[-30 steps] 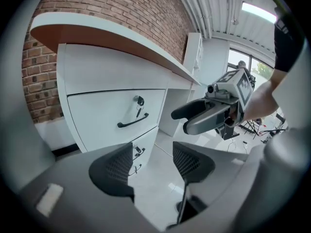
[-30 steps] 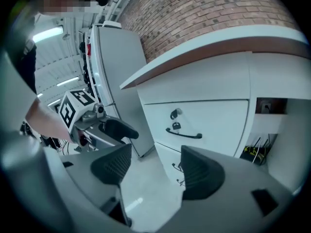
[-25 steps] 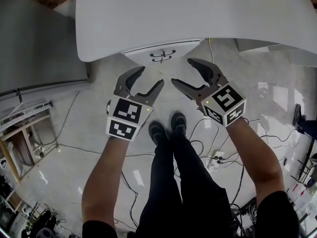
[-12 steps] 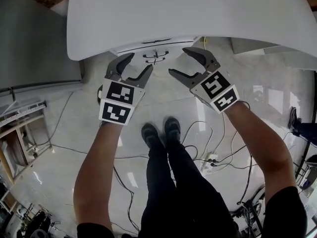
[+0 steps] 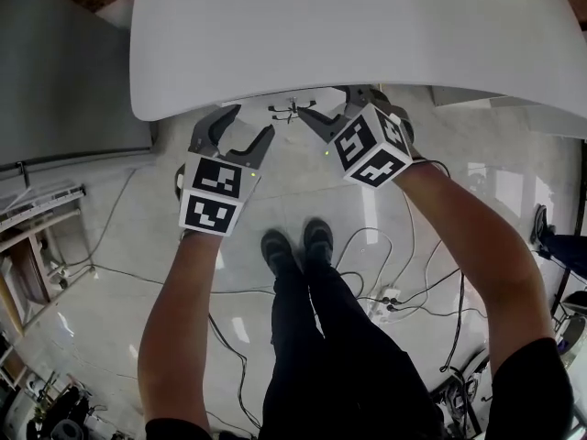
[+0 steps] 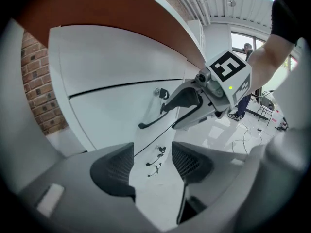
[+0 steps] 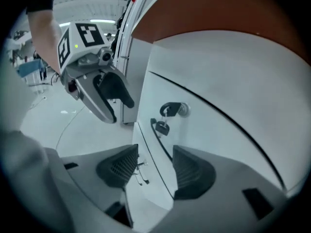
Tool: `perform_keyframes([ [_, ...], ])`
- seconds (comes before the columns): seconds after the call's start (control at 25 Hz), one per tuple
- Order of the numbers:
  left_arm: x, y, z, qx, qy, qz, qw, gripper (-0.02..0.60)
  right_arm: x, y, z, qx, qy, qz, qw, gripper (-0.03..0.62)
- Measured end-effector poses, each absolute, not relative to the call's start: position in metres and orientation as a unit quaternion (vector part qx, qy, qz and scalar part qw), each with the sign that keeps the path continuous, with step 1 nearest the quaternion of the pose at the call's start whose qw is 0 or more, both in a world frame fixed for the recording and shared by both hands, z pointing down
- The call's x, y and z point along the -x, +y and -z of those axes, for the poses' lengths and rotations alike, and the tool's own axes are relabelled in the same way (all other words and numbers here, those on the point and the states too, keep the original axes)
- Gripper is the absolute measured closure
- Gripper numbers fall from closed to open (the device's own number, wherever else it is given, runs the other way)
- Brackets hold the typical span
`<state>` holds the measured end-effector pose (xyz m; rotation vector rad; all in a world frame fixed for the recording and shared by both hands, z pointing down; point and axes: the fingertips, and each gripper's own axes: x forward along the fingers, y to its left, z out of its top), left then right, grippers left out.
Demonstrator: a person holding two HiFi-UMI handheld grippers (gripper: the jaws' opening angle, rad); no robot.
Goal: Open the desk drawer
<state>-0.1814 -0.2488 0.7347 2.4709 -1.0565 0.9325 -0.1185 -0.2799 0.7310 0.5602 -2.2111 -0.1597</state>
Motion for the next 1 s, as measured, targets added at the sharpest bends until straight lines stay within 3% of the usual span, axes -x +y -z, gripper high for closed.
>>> perform_keyframes([
  [0.08,0.189,-0.238,-0.744,-0.854,-0.371,-0.326,0.164,0.328,0.12,-0.286,-0.738,-0.214,-0.868,0.1,0.437,0.376],
  [0.32,0.199,-0.221,-0.758,-0.846,-0.382,-0.318,0.192,0.328,0.124,-0.298,-0.745,-0.188,-0.823,0.219,0.489,0.531],
  [0.64,0.204,-0.198,-0.762,-0.828,-0.425,-0.272,0.245,0.328,0.125,-0.299,-0.748,-0.23,-0.789,0.25,0.512,0.546],
  [1.0,0.236,-0.205,-0.74,-0.816,-0.463,-0.261,0.227,0.328,0.129,-0.277,-0.748,-0.198,-0.797,0.235,0.52,0.556],
])
